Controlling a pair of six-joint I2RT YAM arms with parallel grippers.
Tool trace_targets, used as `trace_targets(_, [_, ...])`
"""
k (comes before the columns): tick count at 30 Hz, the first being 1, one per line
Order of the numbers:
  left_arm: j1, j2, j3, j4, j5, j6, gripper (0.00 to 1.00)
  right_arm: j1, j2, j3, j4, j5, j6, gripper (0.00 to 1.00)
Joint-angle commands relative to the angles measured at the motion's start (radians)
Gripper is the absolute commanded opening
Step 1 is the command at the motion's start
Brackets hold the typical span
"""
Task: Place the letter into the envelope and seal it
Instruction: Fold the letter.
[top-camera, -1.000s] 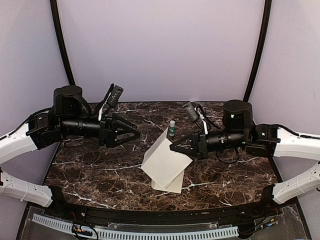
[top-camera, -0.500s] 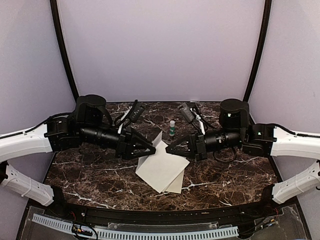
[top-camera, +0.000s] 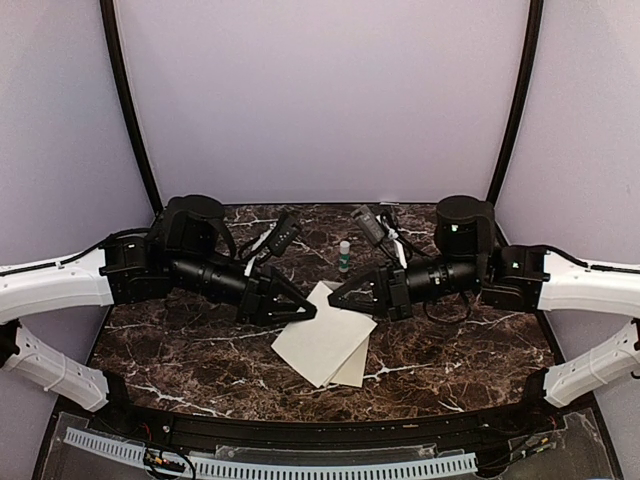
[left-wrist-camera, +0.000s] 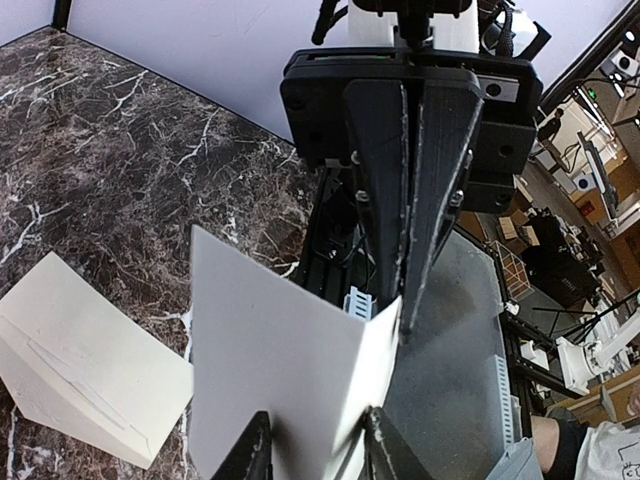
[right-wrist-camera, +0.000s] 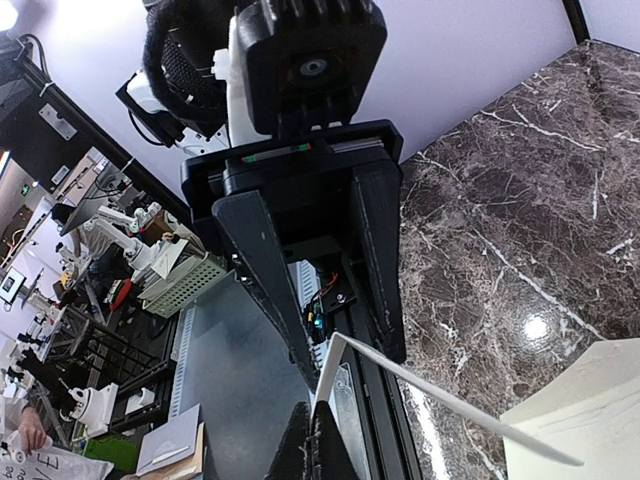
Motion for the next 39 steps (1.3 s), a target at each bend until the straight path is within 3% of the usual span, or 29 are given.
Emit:
trace_targets(1, [-0.008,0.001,0.0,0.03,0.044,0.001,0.28,0.007,0.009,0.037,0.022,-0.009,-0.019,0.0])
trace_targets(7, [-0.009,-0.005,-0.005,0.041,0.052,-0.013,0.03,0.007,0.017,0.054,-0.015,0.018,-0.039,0.0])
trace_targets(11, [-0.009,-0.015,-0.012,0.06,0.069,-0.045,0.0,0.005,0.002,0.055,-0.017,0.054,-0.047,0.0])
trace_targets(12, [-0.009,-0.02,-0.014,0.063,0.072,-0.05,0.0,0.004,-0.005,0.053,-0.035,0.066,-0.049,0.08])
trace_targets(15, [-0.009,-0.043,-0.043,0.098,0.075,-0.077,0.0,-0.003,-0.043,0.048,-0.057,0.11,-0.057,0.16])
trace_targets(17, [-0.009,-0.065,-0.069,0.133,0.082,-0.1,0.0,-0.015,-0.077,0.033,-0.061,0.151,-0.055,0.28])
trace_targets(21, [-0.009,-0.113,-0.111,0.23,0.077,-0.162,0.0,-0.039,-0.146,-0.032,-0.027,0.178,-0.015,0.64])
trace_targets(24, [-0.009,-0.136,-0.136,0.296,0.035,-0.215,0.0,-0.041,-0.183,-0.101,0.076,0.172,0.044,0.8])
trace_targets(28, [-0.009,-0.166,-0.173,0.394,-0.03,-0.262,0.0,-0.032,-0.201,-0.188,0.228,0.141,0.119,0.95])
trace_targets(33, [-0.009,-0.175,-0.177,0.429,-0.088,-0.282,0.0,0.016,-0.174,-0.213,0.338,0.131,0.14,0.99])
trace_targets(39, [-0.009,-0.168,-0.204,0.556,-0.017,-0.321,0.0,0.035,-0.098,-0.203,0.422,0.109,0.165,0.94])
